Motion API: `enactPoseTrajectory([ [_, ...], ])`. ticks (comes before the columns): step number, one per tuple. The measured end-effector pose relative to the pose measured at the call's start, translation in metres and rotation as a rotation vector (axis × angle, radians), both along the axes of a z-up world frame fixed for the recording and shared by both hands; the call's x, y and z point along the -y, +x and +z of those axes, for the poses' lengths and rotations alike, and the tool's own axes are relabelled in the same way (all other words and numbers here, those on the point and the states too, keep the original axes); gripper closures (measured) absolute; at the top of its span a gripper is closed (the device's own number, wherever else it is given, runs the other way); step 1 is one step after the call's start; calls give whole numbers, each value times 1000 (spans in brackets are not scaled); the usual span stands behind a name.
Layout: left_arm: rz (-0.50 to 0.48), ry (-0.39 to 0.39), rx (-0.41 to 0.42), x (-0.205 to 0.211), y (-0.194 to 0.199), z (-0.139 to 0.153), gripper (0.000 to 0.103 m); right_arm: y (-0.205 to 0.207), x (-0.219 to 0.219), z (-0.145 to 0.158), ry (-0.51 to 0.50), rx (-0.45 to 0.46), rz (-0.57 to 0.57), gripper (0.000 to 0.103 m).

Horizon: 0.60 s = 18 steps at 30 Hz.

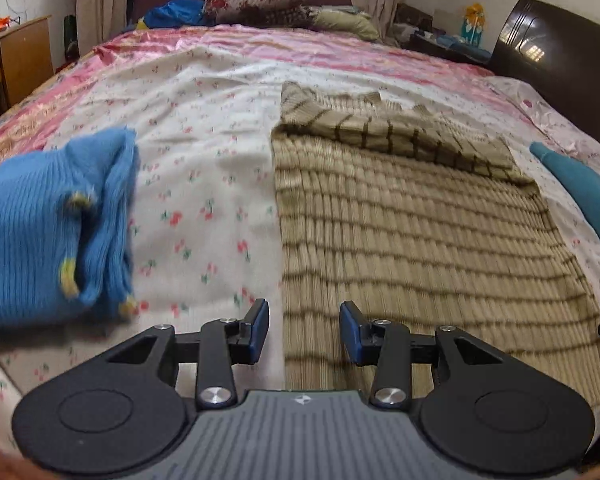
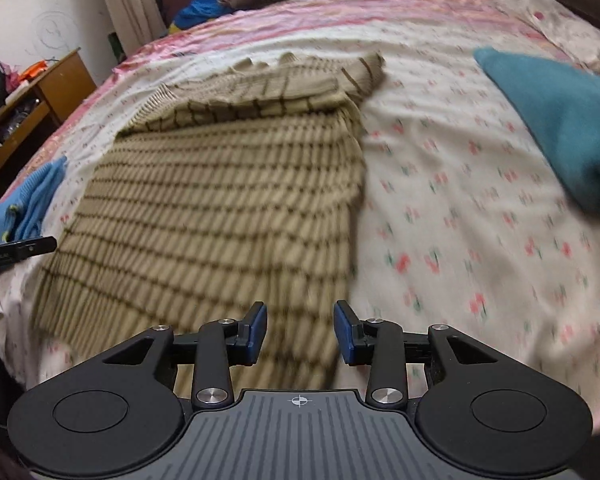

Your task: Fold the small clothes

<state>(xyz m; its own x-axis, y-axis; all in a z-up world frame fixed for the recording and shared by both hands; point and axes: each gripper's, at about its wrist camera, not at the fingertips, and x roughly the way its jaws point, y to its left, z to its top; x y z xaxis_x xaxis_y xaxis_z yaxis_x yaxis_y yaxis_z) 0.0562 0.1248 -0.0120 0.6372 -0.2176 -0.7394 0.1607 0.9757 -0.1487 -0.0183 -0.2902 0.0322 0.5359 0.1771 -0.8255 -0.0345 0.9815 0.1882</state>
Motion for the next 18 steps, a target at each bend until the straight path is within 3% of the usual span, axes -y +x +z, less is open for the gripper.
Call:
enactPoseTrajectory([
  [8, -3, -11, -81, 2, -11, -13, 57, -21, 3, -17, 37, -67, -35, 65],
  [18, -14, -110, -126, 0, -13, -14, 57, -21, 7, -18, 117, -87, -69, 63],
])
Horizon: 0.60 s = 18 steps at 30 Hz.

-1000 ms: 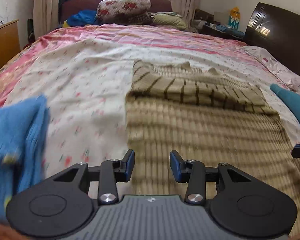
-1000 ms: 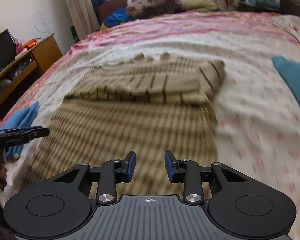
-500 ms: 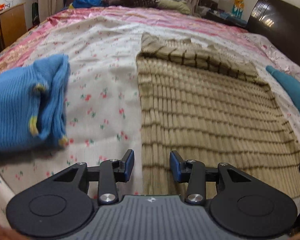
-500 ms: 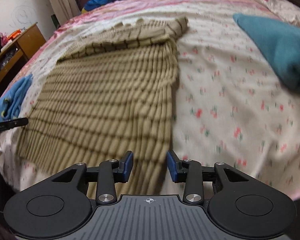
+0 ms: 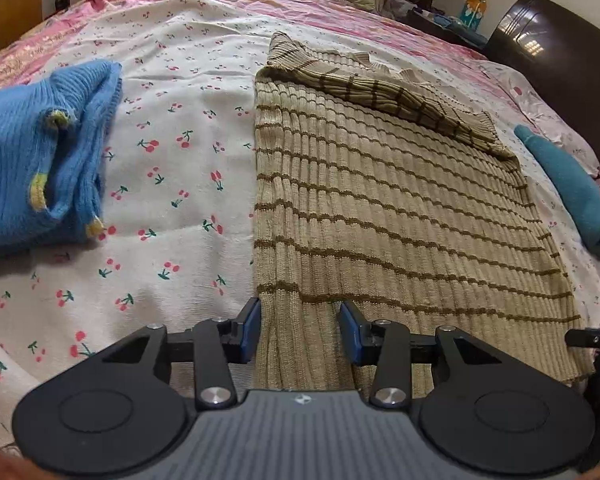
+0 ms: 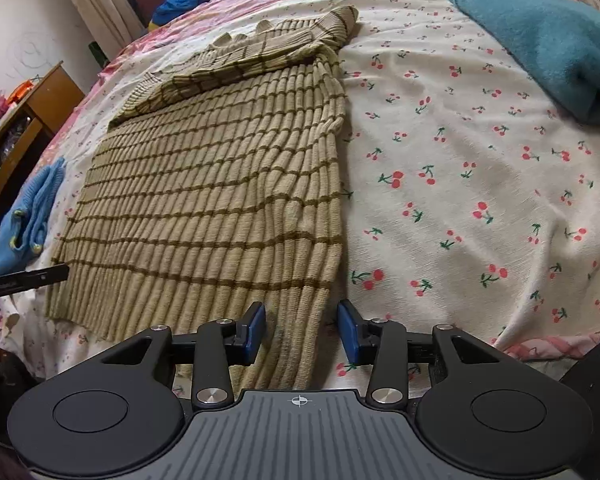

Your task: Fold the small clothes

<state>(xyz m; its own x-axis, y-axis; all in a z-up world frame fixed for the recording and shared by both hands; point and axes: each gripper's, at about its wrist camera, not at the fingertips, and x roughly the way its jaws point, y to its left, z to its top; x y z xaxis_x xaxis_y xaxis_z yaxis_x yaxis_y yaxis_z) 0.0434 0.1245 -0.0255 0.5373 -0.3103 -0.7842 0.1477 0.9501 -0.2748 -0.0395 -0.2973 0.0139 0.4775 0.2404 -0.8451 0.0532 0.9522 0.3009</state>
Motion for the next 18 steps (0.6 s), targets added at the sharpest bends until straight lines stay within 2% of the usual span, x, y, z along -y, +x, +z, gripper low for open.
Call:
enactPoseTrajectory([
  [5, 20, -37, -25, -5, 5, -2, 58, 8, -1, -4, 61, -30, -10, 66],
  [7, 28, -28, -16, -5, 5, 0, 73, 12, 1, -4, 72, -34, -23, 78],
  [9, 30, -43, -12, -6, 5, 1, 85, 15, 4, -2, 127, -44, -33, 90],
  [11, 38, -77, -5, -10, 6, 4, 87, 17, 8, 2, 193, -49, -47, 94],
  [18, 69, -226, 54, -23, 15, 33, 88, 26, 11, 39, 366, 102, -63, 96],
])
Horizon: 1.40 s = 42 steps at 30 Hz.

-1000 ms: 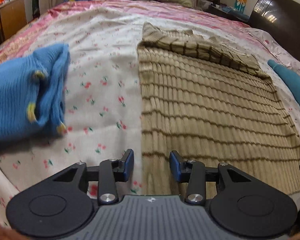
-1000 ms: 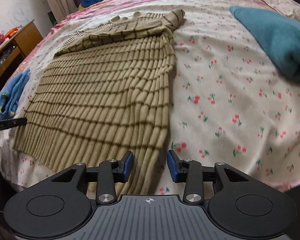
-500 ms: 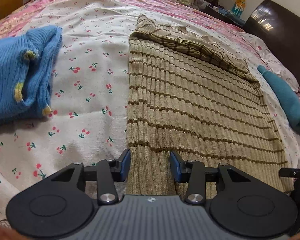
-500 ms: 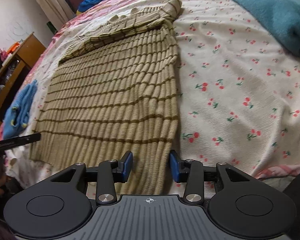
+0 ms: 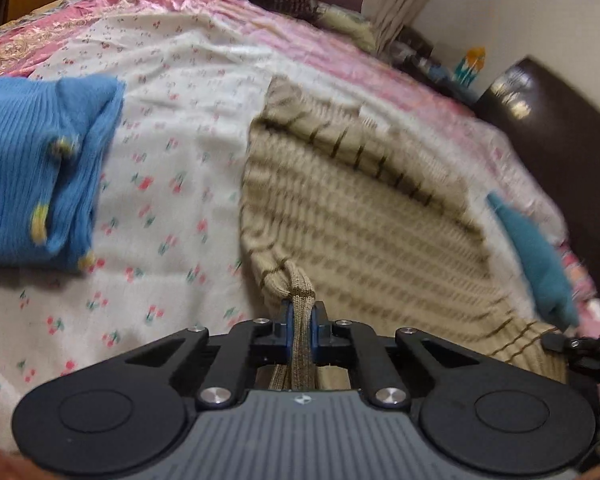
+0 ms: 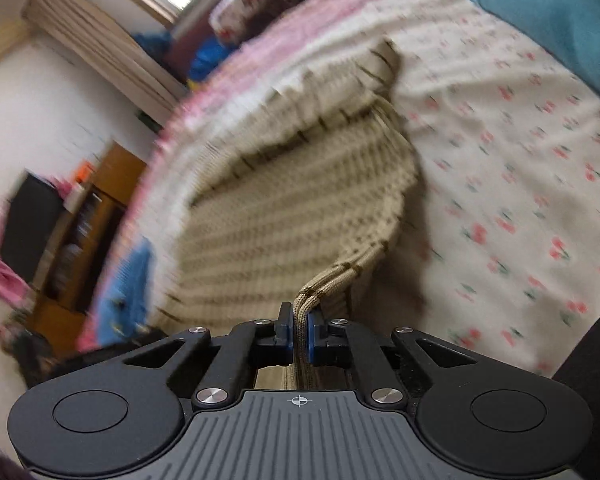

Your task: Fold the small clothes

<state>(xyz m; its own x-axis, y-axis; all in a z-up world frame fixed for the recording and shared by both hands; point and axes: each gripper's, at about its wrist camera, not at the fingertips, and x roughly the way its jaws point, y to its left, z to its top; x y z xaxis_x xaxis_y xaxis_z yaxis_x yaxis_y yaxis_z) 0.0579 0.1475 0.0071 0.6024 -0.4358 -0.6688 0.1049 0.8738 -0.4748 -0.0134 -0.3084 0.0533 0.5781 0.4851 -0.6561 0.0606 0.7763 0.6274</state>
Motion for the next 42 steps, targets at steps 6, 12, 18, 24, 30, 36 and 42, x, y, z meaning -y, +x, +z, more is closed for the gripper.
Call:
enactPoseTrajectory([
  [6, 53, -194, 64, -8, 47, 30, 89, 32, 18, 20, 163, 105, -66, 96],
  [12, 116, -286, 176, -8, 118, 55, 93, 96, 47, 40, 244, 192, -163, 96],
  [18, 137, -281, 202, -3, 198, 57, 94, 164, 56, 36, 225, 216, -221, 96],
  [24, 29, -148, 175, 9, 207, 43, 93, 209, 51, 7, 193, 154, -247, 97],
  [30, -74, 58, 72, 35, 192, 2, 86, 193, 47, -20, 105, 90, -237, 97],
  [36, -127, 238, 79, 60, 188, -14, 77, 189, 57, -23, 103, 89, -257, 96],
  [42, -178, 338, 80, 81, 190, -22, 62, 192, 56, -28, 110, 76, -253, 92],
])
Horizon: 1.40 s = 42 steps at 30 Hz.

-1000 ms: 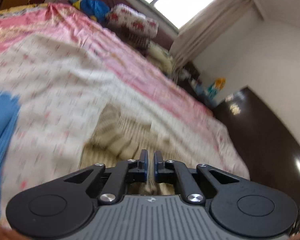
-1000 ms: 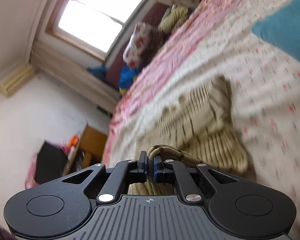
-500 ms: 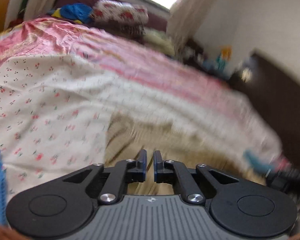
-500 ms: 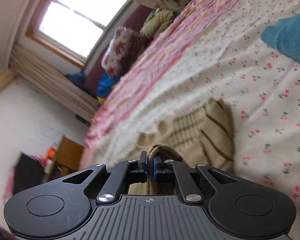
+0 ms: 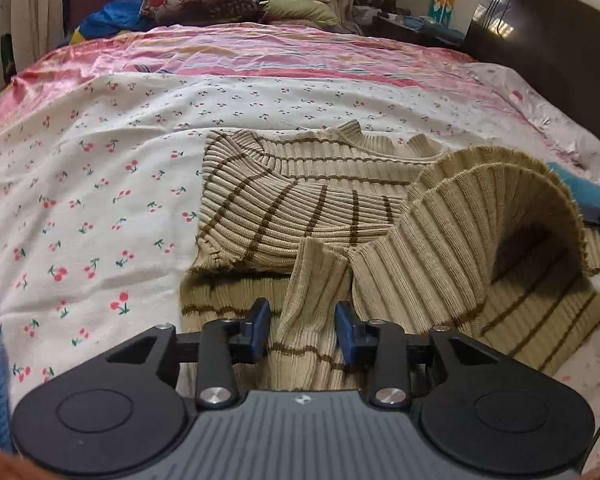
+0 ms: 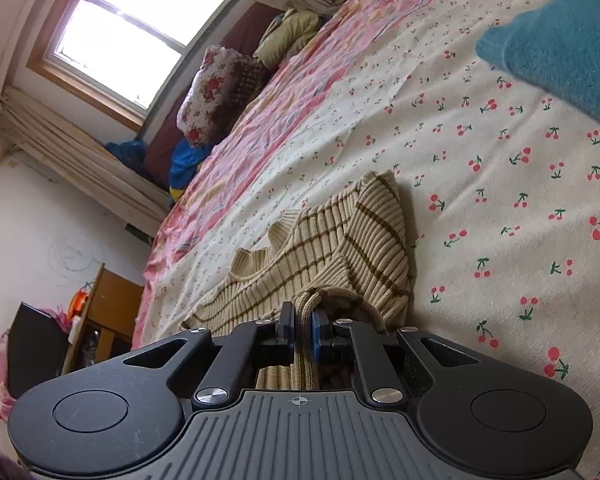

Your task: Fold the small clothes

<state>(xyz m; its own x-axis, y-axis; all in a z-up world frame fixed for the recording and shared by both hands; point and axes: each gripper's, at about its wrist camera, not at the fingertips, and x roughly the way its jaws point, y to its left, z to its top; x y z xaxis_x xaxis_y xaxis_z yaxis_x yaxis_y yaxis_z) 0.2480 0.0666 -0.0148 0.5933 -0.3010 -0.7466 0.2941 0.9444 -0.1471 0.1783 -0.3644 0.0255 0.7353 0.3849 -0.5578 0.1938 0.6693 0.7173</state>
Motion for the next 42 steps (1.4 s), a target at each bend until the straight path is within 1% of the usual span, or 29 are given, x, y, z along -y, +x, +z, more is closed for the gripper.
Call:
enactPoseTrajectory([
  [2, 15, -2, -5, 0, 1, 1, 62, -3, 0, 1, 3, 8, 7, 92],
  [3, 24, -7, -6, -1, 1, 2, 66, -5, 0, 3, -8, 16, 9, 91],
  [4, 26, -13, -2, -2, 0, 2, 75, -7, 1, 6, -34, 25, 13, 88],
  [5, 27, -20, -1, -3, 0, 3, 80, -8, 2, 9, -57, 33, 16, 85],
  [7, 38, -42, -1, -7, -1, 4, 83, -12, 5, 14, -105, 56, 30, 72],
  [9, 56, -69, -2, -11, -1, 6, 85, -16, 8, 18, -167, 80, 44, 69],
  [11, 75, -96, 3, -14, 0, 8, 86, -17, 7, 19, -245, 92, 68, 69],
  [13, 88, -123, 8, -17, 0, 11, 86, -17, -1, 18, -364, 98, 112, 69],
  [15, 89, -136, 11, -18, 1, 13, 86, -16, -14, 16, -516, 114, 183, 69],
  [17, 79, -135, 14, -16, 2, 15, 86, -14, -34, 15, -696, 138, 278, 67],
  [19, 64, -132, 14, -14, 3, 15, 86, -12, -53, 14, -839, 176, 362, 60],
  [20, 55, -129, 8, -12, 4, 14, 86, -10, -61, 13, -898, 199, 401, 58],
  [21, 51, -119, 1, -10, 6, 12, 86, -9, -68, 13, -943, 222, 436, 54],
  [22, 46, -108, -11, -8, 8, 10, 86, -5, -75, 13, -990, 247, 468, 53],
  [23, 42, -104, -21, -8, 9, 8, 86, -2, -81, 12, -1017, 263, 489, 53],
  [26, 49, -85, -36, -6, 12, 2, 85, 14, -93, 10, -1035, 276, 549, 52],
  [27, 44, -84, -38, -6, 12, 1, 84, 18, -95, 8, -1030, 271, 557, 52],
  [28, 37, -80, -45, -6, 13, 1, 81, 23, -95, 7, -1018, 260, 560, 54],
  [29, 29, -74, -51, -5, 15, 1, 80, 28, -95, 7, -994, 251, 559, 57],
  [31, 19, -62, -58, -4, 20, 0, 76, 35, -92, 7, -928, 221, 553, 57],
  [33, 12, -64, -68, -5, 24, -1, 76, 38, -88, 8, -882, 206, 537, 57],
  [36, 5, -71, -68, -6, 24, -1, 76, 40, -76, 13, -827, 205, 490, 57],
  [39, 10, -88, -66, -8, 22, -1, 84, 50, -68, 15, -772, 191, 463, 57],
  [42, 21, -91, -51, -8, 17, 1, 87, 64, -71, 11, -717, 166, 475, 57],
])
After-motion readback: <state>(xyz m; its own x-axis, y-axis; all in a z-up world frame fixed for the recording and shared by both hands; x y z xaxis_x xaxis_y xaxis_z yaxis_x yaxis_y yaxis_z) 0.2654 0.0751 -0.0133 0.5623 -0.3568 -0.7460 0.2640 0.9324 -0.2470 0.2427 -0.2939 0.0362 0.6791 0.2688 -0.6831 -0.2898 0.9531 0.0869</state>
